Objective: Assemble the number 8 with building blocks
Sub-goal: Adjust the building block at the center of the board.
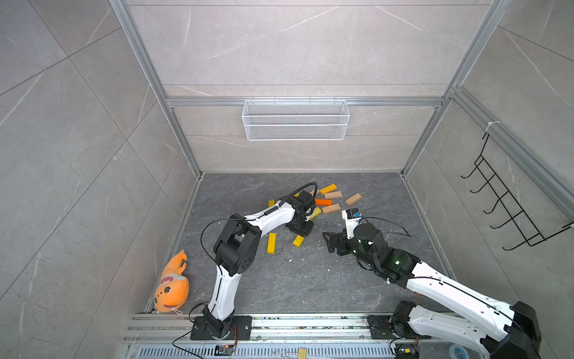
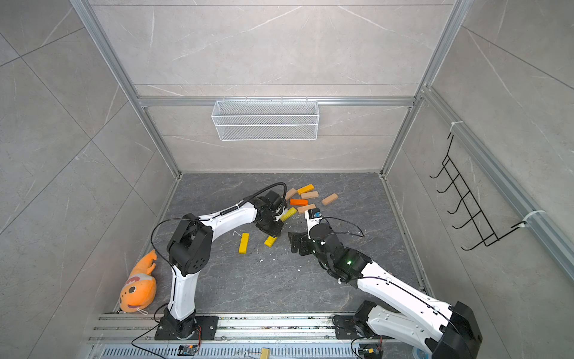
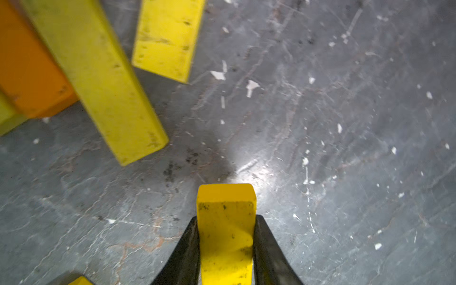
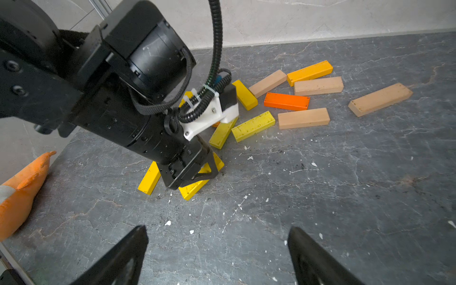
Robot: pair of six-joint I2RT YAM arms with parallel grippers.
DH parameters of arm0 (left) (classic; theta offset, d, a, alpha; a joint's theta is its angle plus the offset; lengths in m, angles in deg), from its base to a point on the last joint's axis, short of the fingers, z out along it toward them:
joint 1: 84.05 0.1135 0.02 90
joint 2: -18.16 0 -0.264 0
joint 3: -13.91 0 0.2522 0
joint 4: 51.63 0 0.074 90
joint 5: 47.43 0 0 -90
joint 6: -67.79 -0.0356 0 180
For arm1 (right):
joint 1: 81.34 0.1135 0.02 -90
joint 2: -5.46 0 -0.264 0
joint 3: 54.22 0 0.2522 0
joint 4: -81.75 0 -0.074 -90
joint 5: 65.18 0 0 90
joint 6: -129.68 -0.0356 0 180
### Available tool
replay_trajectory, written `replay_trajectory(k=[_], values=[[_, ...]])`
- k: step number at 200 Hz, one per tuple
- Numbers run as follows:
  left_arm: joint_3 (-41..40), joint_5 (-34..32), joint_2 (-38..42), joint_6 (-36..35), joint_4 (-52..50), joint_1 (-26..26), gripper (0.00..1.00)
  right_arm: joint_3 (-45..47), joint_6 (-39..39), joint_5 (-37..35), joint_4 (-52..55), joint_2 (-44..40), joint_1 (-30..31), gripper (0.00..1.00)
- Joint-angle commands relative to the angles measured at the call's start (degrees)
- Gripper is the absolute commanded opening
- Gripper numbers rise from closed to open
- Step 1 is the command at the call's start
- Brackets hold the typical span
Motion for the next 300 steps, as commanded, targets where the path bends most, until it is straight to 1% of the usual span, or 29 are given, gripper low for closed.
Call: replay_trajectory(k=[1, 15, 34, 52, 89, 113, 130, 146, 162, 175, 189, 209, 225, 259, 273, 290, 300], values=[[-0.05, 2.76, 1.66, -12.37, -4.35, 0.34, 0.22, 0.85, 0.75, -1.46, 1.76, -1.37, 0.42, 0.92], [-0.12, 1.54, 1.42, -15.34, -5.68, 0.45, 0.23, 0.86, 0.73, -1.53, 1.89, -1.47, 0.36, 0.92], [0.11, 0.96, 0.70, -17.10, -7.32, 0.41, 0.27, 0.86, 0.79, -1.66, 1.83, -1.52, 0.41, 0.92], [-0.48, 0.77, 0.31, -17.66, -7.19, 0.23, 0.29, 0.86, 0.75, -1.67, 1.85, -1.55, 0.35, 0.92], [-1.57, -0.49, -0.38, -17.84, -5.36, -0.33, 0.30, 0.82, 0.84, -1.84, 2.33, -2.16, 0.38, 0.92], [-1.76, -2.88, -0.89, -17.74, -4.87, -1.12, 0.30, 0.78, 1.01, -2.25, 2.92, -2.61, 0.37, 0.92], [-1.75, -4.79, -1.26, -17.34, -4.67, -1.64, 0.34, 0.78, 1.02, -2.54, 3.26, -2.86, 0.35, 0.92], [-1.74, -6.25, -1.64, -17.23, -4.73, -2.19, 0.41, 0.90, 1.09, -2.64, 3.33, -3.05, 0.42, 0.92], [-1.83, -6.62, -1.72, -16.81, -4.65, -2.56, 0.43, 1.03, 1.02, -2.73, 3.47, -3.18, 0.36, 0.92], [-2.08, -6.69, -1.23, -16.21, -4.44, -2.81, 0.48, 1.25, 1.02, -2.72, 3.51, -3.39, 0.43, 0.92], [-2.20, -6.53, -0.13, -14.57, -4.06, -2.83, 0.49, 1.30, 0.93, -2.72, 3.54, -3.64, 0.42, 0.92], [-2.73, -5.02, 3.16, -9.25, -3.20, -3.01, 0.49, 1.58, 0.93, -2.80, 3.60, -4.08, 0.42, 0.92], [-4.36, -4.61, 6.92, -1.73, -1.27, -3.17, 0.50, 1.69, 0.82, -2.85, 3.58, -4.34, 0.43, 0.92], [-9.07, -10.41, 13.84, 15.37, -0.57, -4.45, 0.52, 1.58, 0.92, -1.87, 3.57, -3.57, 0.40, 0.92], [-11.57, -11.54, 16.07, 22.52, -0.81, -4.86, 0.52, 0.82, 1.59, 0.63, 4.12, -1.64, 0.42, 0.91], [-15.26, -11.74, 18.65, 30.40, 0.03, -5.67, 0.53, -0.04, 2.32, 7.24, 3.37, 1.61, 0.34, 0.87], [-17.52, -12.42, 20.04, 34.60, 0.59, -6.17, 0.52, -0.60, 2.10, 9.35, 2.82, 3.91, 0.27, 0.85]])
